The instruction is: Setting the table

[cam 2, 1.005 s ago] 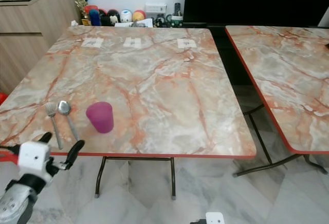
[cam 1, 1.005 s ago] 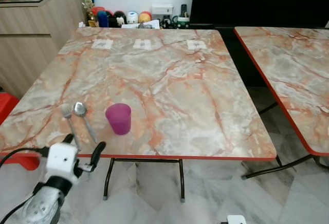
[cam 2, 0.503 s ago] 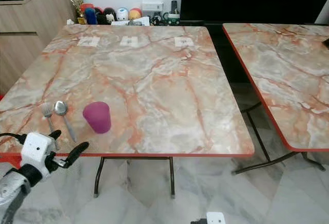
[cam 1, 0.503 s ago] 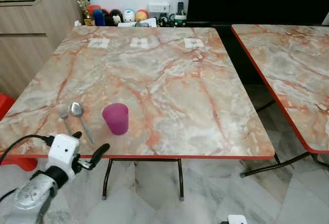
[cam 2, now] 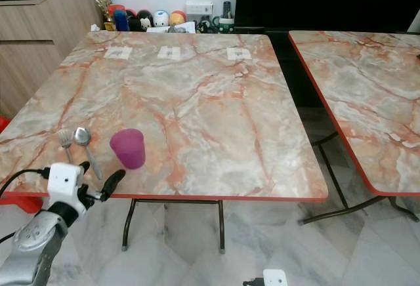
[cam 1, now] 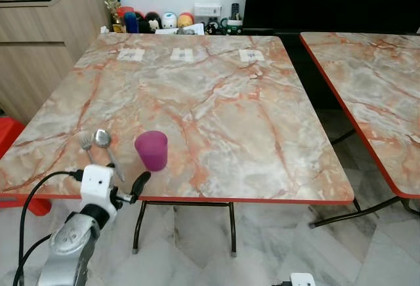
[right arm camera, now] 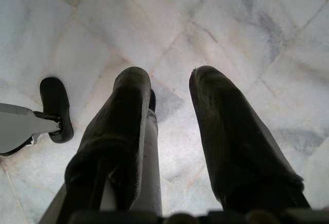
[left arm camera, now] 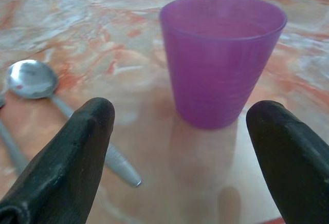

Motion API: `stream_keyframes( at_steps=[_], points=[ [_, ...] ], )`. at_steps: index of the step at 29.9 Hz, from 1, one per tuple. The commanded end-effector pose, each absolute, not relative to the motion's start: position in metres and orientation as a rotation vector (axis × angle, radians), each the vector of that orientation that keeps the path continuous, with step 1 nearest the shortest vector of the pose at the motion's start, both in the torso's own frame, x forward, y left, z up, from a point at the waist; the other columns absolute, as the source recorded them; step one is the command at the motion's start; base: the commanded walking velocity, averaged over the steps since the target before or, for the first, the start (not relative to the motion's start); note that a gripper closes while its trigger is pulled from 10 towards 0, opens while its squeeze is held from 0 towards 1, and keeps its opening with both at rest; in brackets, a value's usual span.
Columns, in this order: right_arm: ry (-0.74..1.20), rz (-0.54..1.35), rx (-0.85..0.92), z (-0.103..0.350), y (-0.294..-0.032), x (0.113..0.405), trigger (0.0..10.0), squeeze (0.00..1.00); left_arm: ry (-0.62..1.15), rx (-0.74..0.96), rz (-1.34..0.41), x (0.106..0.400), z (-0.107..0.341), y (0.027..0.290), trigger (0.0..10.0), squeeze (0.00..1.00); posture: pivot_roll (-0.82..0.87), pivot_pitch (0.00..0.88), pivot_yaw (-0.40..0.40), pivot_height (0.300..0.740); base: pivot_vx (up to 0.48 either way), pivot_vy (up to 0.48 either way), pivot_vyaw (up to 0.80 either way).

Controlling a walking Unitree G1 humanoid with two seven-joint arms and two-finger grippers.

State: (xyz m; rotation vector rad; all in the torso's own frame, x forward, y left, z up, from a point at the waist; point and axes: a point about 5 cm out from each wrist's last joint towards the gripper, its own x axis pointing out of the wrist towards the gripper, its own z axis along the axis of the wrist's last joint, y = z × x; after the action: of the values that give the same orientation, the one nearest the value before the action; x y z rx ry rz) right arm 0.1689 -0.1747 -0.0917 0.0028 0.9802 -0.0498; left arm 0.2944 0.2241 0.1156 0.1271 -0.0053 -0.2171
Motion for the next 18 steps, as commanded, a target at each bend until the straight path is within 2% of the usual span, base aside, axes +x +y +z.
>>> stream_keyframes(
  at_steps=[1,2,3,4,5,14,15,16,17,18],
  points=[
    [0.998,-0.067,0.011,-0.094,-0.177,0.164,10.0,0.00,0.004,0.118,-0.223,0.295,0.112,0.224,10.0,0.00,0.06,0.084,-0.015,0.740,0.000,0.000,0.00],
    [0.999,-0.067,0.012,-0.094,-0.177,0.164,10.0,0.00,0.004,0.109,-0.223,0.297,0.111,0.223,10.0,0.00,0.06,0.085,-0.014,0.740,0.000,0.000,0.00],
    [1.000,-0.065,0.012,-0.094,-0.176,0.164,10.0,0.00,0.006,0.093,-0.229,0.299,0.110,0.220,10.0,0.05,0.07,0.086,-0.015,0.740,0.000,0.000,0.00],
    [1.001,-0.062,0.012,-0.094,-0.175,0.163,10.0,0.00,0.010,0.070,-0.230,0.302,0.108,0.216,10.0,0.70,0.06,0.086,-0.015,0.740,0.000,0.000,0.00],
    [1.002,-0.058,0.013,-0.094,-0.174,0.163,10.0,0.00,0.014,0.040,-0.233,0.305,0.106,0.210,10.0,1.00,0.06,0.085,-0.014,0.740,0.000,0.000,0.00],
    [0.996,-0.064,0.013,-0.094,-0.174,0.164,10.0,0.00,0.015,0.021,-0.229,0.311,0.102,0.200,10.0,1.00,0.06,0.086,-0.012,0.740,0.000,0.000,0.00],
    [0.996,-0.065,0.013,-0.094,-0.175,0.165,10.0,0.00,0.016,0.023,-0.218,0.314,0.102,0.199,10.0,0.94,0.05,0.087,-0.011,0.740,0.000,0.000,0.00],
    [0.996,-0.065,0.013,-0.094,-0.175,0.165,10.0,0.00,0.016,0.026,-0.212,0.315,0.101,0.199,10.0,0.74,0.05,0.087,-0.011,0.740,0.000,0.000,0.00],
    [0.996,-0.065,0.013,-0.094,-0.175,0.165,10.0,0.00,0.016,0.028,-0.208,0.315,0.101,0.199,10.0,0.74,0.05,0.088,-0.009,0.740,0.000,0.000,0.00],
    [0.996,-0.065,0.014,-0.094,-0.175,0.165,10.0,0.00,0.017,0.027,-0.201,0.316,0.101,0.200,10.0,0.00,0.05,0.088,-0.009,0.740,0.000,0.000,0.00]
  ],
)
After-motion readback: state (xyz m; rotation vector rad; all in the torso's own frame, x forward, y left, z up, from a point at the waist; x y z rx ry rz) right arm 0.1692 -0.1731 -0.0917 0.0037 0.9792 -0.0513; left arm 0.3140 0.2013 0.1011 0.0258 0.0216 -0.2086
